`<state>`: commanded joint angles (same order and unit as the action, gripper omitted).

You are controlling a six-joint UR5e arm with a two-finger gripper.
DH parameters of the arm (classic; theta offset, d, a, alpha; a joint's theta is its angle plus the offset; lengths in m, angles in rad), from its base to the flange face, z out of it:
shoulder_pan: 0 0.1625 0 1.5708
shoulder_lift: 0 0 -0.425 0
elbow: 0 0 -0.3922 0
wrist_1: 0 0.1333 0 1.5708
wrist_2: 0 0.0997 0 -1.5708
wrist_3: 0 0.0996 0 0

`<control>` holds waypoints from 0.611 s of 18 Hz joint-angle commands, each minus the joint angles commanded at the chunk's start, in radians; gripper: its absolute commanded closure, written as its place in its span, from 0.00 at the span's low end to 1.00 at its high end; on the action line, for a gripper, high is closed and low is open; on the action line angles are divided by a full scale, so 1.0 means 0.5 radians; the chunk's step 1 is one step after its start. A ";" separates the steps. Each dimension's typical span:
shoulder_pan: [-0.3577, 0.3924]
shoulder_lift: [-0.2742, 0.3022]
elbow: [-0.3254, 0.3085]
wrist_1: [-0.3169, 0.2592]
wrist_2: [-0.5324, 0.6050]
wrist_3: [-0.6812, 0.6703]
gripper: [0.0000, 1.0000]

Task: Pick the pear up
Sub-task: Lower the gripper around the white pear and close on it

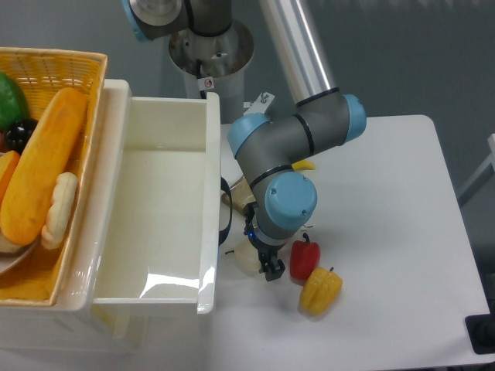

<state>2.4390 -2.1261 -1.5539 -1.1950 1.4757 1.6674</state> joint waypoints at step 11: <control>0.000 -0.025 0.015 -0.006 0.003 -0.055 0.34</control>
<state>2.4390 -2.1384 -1.5463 -1.1980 1.4772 1.6399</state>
